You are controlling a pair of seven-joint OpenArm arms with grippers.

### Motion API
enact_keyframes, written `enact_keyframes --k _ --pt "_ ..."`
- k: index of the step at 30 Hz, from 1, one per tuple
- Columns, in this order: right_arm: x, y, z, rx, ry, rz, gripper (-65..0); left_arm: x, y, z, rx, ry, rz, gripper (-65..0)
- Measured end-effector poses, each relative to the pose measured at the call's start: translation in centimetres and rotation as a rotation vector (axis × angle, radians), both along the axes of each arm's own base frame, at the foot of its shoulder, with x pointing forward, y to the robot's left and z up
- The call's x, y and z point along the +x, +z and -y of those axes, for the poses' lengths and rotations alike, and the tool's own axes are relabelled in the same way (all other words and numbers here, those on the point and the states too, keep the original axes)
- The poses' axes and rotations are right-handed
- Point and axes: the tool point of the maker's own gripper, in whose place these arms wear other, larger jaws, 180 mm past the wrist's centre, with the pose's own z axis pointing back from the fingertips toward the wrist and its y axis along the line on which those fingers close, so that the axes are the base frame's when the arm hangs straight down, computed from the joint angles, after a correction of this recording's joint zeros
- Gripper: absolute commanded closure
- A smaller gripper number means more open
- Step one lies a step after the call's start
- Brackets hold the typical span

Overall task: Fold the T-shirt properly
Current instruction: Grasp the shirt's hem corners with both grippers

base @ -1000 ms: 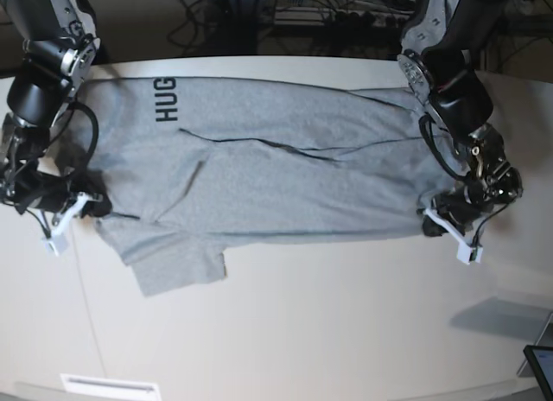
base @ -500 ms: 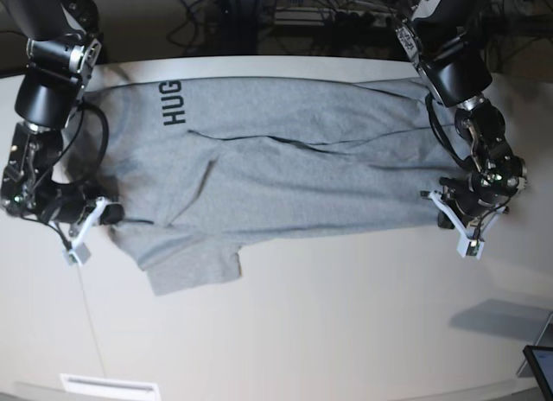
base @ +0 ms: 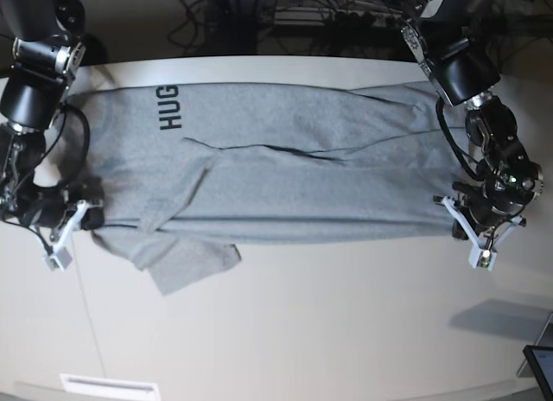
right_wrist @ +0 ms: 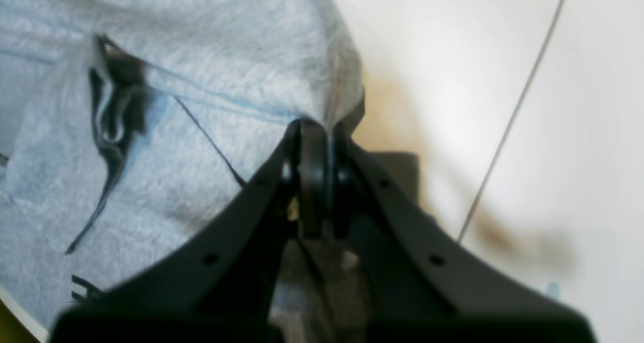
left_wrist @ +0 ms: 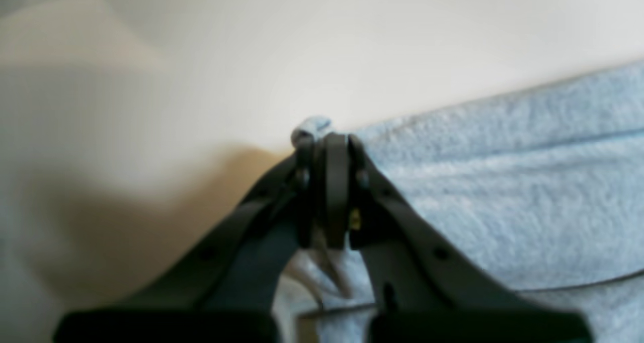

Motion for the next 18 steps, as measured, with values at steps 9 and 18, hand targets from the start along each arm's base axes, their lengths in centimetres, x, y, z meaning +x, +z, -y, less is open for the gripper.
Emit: enact_keyframes --k 9,18 --pt "1.2 4.2 0.3 -0.085 0.031 0.137 0.0 -2.5 1.7 1.6 0.145 -0.079 0.002 0.0" --pt "-1.3 2.0 0.5 -0.098 0.032 0.077 0.0 -5.1 2.5 2.4 0.212 -0.114 0.012 0.0"
